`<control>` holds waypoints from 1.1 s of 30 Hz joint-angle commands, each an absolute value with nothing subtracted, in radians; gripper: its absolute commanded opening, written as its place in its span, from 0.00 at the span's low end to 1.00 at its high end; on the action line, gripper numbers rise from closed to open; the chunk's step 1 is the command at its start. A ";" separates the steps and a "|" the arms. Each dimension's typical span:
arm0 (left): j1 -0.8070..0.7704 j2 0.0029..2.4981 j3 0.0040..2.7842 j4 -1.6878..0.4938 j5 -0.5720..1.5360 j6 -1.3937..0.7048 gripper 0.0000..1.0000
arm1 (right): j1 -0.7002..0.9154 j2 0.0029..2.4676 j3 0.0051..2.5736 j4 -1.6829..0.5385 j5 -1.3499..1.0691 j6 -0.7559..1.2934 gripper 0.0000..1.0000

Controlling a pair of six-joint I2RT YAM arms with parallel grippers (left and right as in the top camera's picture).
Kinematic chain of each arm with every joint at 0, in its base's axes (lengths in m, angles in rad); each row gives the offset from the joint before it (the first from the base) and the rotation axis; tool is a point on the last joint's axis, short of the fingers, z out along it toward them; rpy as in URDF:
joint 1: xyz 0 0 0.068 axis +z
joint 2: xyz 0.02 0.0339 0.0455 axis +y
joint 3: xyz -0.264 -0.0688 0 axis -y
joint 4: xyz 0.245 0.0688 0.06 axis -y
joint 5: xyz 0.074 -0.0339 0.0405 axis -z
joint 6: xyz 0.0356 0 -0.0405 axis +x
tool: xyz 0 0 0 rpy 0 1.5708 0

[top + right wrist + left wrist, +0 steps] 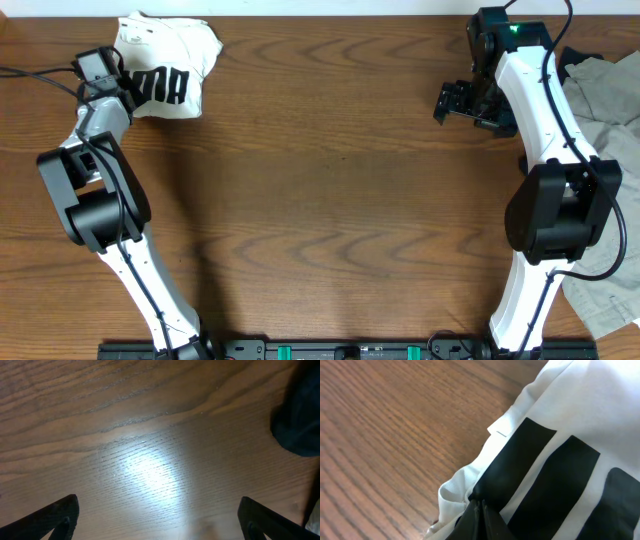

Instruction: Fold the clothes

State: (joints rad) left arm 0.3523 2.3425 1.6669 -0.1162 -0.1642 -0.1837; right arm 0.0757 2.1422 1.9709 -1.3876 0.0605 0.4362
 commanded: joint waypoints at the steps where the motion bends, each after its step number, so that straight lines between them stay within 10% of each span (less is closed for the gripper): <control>1: 0.370 2.373 1.641 -0.150 -0.241 -0.188 0.06 | 0.072 2.133 1.982 -1.387 0.072 0.433 0.99; 7: 0.370 2.281 1.641 -0.138 -0.241 -0.188 0.33 | 0.072 2.133 1.982 -1.387 0.072 0.433 0.99; 18: 0.314 2.135 1.641 -0.282 0.007 -0.192 0.35 | 0.072 2.133 1.982 -1.387 0.072 0.433 0.99; 22: 0.267 2.140 1.640 -0.310 0.161 -0.192 0.62 | 0.072 2.133 1.982 -1.387 0.072 0.433 0.99; 33: 0.140 2.166 1.640 -0.345 0.117 -0.131 0.67 | 0.072 2.133 1.982 -1.387 0.071 0.433 0.99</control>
